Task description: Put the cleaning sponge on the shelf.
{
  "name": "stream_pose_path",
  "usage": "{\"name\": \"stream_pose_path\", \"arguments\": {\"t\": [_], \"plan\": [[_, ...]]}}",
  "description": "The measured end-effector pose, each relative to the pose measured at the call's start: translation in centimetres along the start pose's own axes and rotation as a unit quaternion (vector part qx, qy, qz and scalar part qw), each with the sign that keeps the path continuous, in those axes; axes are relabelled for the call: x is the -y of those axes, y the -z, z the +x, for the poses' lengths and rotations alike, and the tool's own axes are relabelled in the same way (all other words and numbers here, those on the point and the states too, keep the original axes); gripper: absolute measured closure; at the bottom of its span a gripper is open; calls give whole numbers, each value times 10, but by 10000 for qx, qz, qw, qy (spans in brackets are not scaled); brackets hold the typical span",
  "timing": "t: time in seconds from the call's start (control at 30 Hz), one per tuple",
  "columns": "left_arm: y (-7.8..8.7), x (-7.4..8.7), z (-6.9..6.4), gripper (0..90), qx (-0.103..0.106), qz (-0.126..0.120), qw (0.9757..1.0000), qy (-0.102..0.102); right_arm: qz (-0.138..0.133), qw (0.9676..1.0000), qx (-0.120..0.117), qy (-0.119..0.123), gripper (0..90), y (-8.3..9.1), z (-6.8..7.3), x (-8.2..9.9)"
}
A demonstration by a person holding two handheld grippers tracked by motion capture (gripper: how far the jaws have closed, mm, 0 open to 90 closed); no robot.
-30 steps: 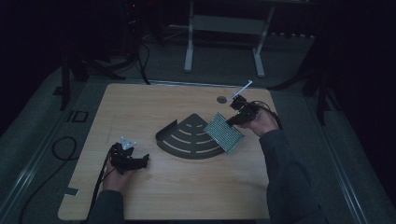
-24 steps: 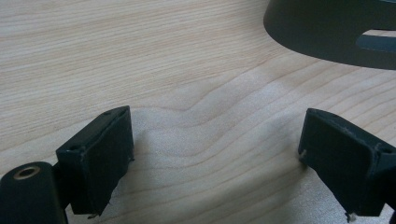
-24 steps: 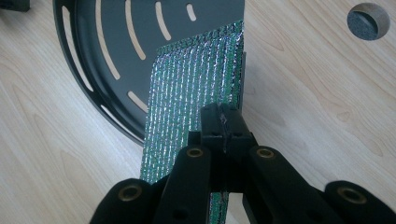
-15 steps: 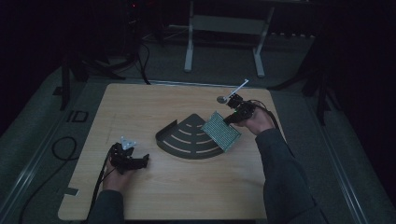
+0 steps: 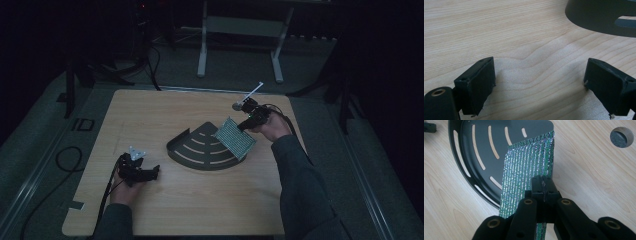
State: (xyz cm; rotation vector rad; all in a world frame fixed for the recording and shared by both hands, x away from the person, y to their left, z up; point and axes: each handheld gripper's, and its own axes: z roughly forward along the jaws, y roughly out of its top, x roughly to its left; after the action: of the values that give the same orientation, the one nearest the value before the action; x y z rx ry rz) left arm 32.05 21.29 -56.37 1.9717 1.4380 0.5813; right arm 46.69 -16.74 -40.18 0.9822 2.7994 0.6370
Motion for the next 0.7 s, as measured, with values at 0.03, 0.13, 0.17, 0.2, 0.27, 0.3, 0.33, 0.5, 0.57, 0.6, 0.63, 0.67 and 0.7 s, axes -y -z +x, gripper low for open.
{"name": "stream_pose_path", "arguments": {"t": [0.03, 0.13, 0.17, 0.2, 0.27, 0.3, 0.33, 0.5, 0.57, 0.6, 0.63, 0.67, 0.7], "plan": [[0, 0, 0, 105, 0, -1, 10000, 1, 9, 10000, 8, -5, 898, 0, 0, -1], [0, 0, 0, 105, 0, -2, 10000, 2, 13, 10000, 1, -19, 898, -1, -1, -3], [0, 0, 0, 105, 0, -3, 10000, 3, 9, 10000, -6, -25, 898, -2, -1, -4], [0, 0, 0, 105, 0, 0, 10000, 1, 13, 10000, -12, -15, 898, -2, -1, -4], [0, 0, 0, 105, 0, 1, 10000, -2, 23, 10000, -5, -23, 898, -3, -1, -6], [0, 0, 0, 106, 0, 4, 10000, -6, 18, 10000, -15, -25, 898, -5, -1, -7], [0, 0, 0, 106, 0, 4, 10000, -5, 21, 10000, -19, -23, 898, -6, -1, -8], [0, 0, 0, 105, -1, 5, 10000, -6, 42, 10000, -23, -44, 898, -10, -2, -12], [0, 0, 0, 105, 0, 7, 10000, -8, 53, 10000, -24, -52, 898, -11, -2, -13], [0, 0, 0, 105, 0, 6, 10000, -9, 53, 10000, -23, -51, 898, -11, -2, -13], [0, 0, 0, 105, 0, 7, 10000, -8, 58, 10000, -18, -44, 898, -11, -2, -14], [0, 0, 0, 105, 0, 6, 10000, -9, 68, 10000, -2, -46, 898, -12, -1, -15], [0, 0, 0, 105, 0, 4, 10000, -6, 68, 10000, -15, -52, 898, -12, -1, -15]]}}
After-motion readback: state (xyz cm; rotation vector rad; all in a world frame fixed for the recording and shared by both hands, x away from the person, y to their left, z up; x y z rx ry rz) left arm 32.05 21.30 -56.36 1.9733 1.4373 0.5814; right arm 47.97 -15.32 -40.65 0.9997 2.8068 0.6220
